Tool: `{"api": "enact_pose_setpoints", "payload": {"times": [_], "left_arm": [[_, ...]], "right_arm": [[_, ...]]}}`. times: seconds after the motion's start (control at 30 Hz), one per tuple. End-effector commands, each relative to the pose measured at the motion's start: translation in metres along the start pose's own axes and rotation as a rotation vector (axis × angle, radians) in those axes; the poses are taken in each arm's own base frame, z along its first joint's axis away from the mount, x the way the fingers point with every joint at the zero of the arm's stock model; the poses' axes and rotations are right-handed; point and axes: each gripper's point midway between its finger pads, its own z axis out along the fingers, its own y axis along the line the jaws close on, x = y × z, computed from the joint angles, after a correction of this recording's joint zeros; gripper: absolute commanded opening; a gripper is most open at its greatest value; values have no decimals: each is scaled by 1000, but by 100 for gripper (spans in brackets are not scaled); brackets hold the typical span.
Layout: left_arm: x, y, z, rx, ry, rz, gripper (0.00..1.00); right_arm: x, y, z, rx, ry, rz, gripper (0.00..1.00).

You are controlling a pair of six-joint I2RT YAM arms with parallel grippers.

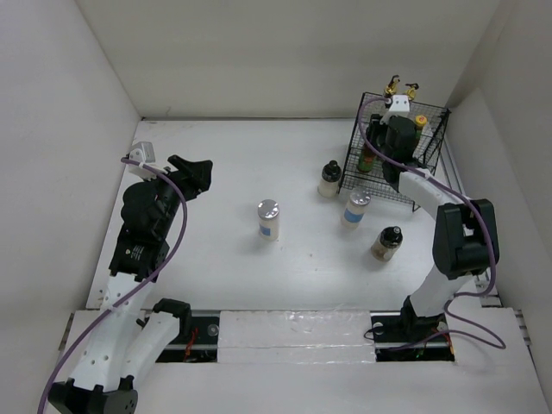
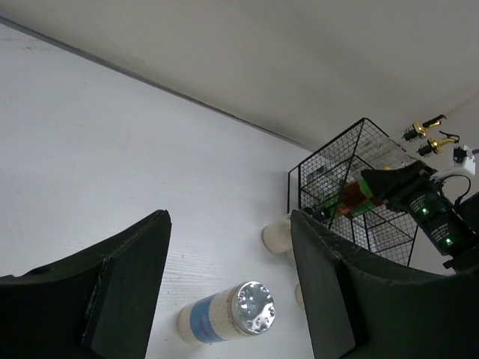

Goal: Organize the condiment bottles

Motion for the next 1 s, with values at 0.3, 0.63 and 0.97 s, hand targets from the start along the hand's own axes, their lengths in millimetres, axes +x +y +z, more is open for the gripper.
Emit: {"api": "enact_pose_setpoints", "payload": {"times": [0.3,0.63,0.97], "left_arm": [[-18,-16,-4,58,-59,3,61],[-18,-13,-4,40,-59,2,61],[-19,-16,-7,53,-63,3,61]], "right_arm": [[-113,10,-40,-46,-293,60,63],[-137,124,-129,-438,-366,17,5],[-33,289,-233,-1046,-229,-190,86]]}}
